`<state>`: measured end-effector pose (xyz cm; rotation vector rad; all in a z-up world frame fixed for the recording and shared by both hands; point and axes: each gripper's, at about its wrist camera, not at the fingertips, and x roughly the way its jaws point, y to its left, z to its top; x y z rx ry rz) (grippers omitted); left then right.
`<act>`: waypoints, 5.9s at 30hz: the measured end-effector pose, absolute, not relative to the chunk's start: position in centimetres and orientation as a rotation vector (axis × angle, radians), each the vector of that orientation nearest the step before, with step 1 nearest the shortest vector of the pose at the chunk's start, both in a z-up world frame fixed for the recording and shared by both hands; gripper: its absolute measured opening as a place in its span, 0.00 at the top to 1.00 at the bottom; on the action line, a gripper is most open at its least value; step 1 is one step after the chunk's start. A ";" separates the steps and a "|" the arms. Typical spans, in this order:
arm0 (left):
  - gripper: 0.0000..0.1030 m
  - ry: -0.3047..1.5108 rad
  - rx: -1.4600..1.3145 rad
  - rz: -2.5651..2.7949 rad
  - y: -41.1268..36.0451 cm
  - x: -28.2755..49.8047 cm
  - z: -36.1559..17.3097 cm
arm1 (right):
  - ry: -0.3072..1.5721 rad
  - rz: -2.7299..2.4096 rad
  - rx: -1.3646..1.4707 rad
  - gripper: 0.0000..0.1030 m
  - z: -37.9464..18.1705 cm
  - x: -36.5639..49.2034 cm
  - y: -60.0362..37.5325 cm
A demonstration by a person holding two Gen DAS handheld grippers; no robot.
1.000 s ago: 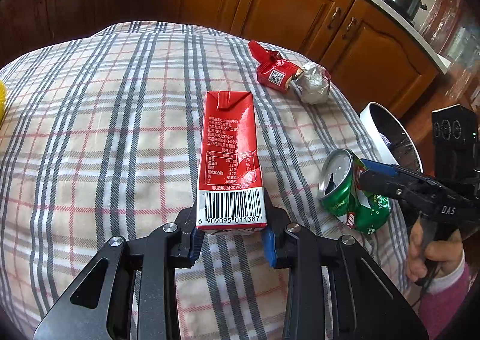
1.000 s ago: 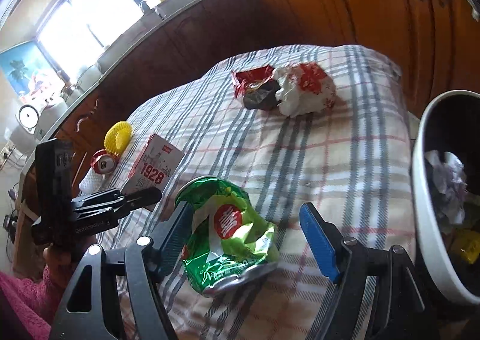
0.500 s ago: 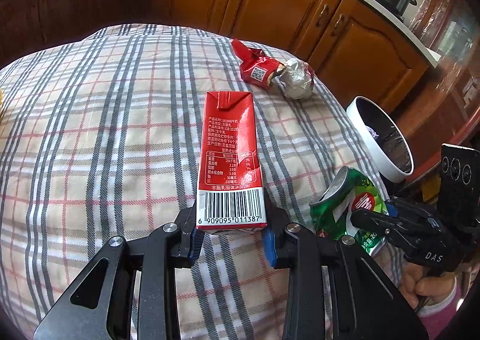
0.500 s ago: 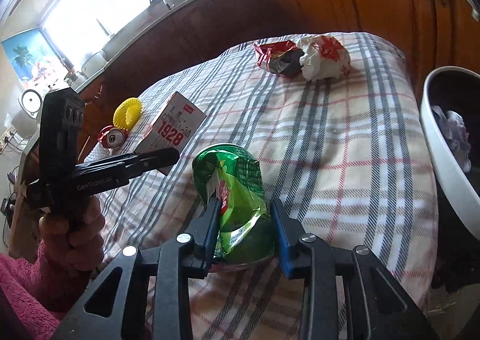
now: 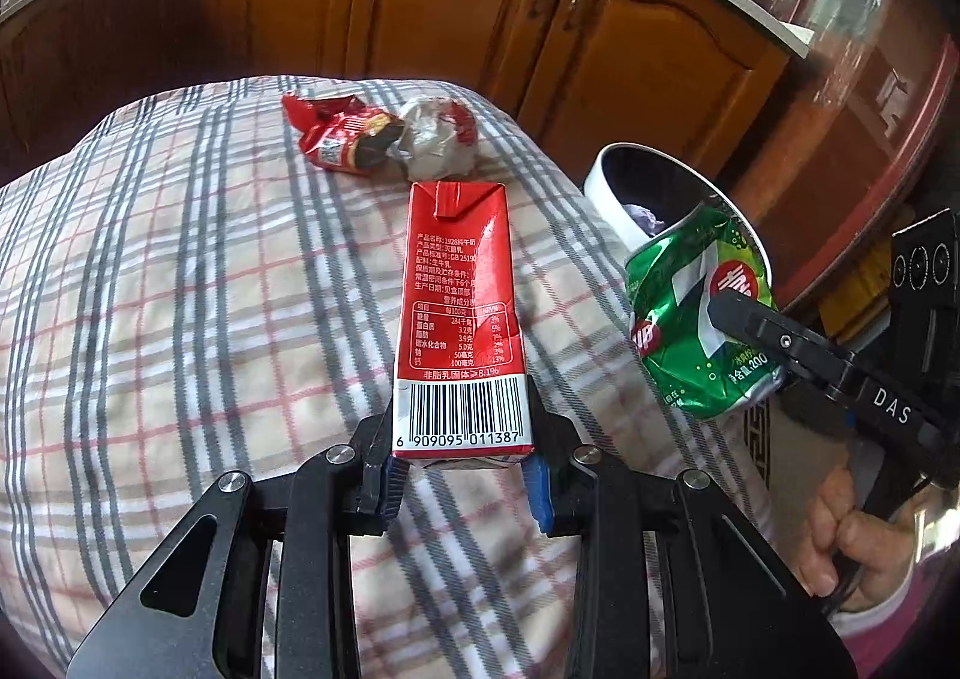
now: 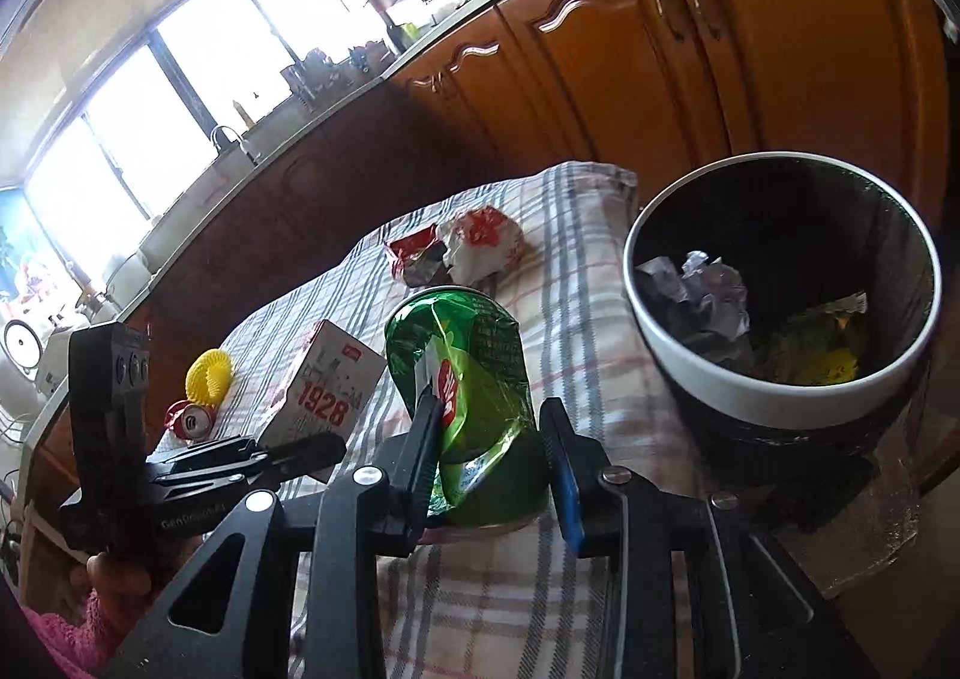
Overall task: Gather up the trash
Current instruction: 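Carry the red carton and green can above the bin, then lower the carton and can into the bin and open both tools, then grasp the red snack bag with the left tool while the right tool grasps the white-and-red plastic bag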
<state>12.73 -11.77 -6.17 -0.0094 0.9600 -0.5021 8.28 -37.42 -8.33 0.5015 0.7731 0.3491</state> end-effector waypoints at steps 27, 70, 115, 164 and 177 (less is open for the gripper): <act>0.71 0.904 0.150 -0.656 -24.4 14.6 -3.4 | 0.671 0.102 0.535 0.67 -6.8 7.5 -48.5; 0.71 0.922 0.278 -0.649 -33.2 18.5 -4.8 | 0.759 0.016 0.441 0.67 -8.6 12.0 -51.7; 0.36 0.956 0.247 -0.678 -32.9 20.0 -5.3 | 0.863 -0.009 0.416 0.45 -10.3 14.6 -51.7; 0.24 0.972 -0.276 -0.308 -5.3 28.5 -7.0 | 0.896 0.340 0.475 0.36 -9.5 22.2 -31.8; 0.77 1.000 -0.313 -0.326 -6.6 33.5 -8.6 | 0.886 0.403 0.603 0.92 -11.2 24.1 -32.3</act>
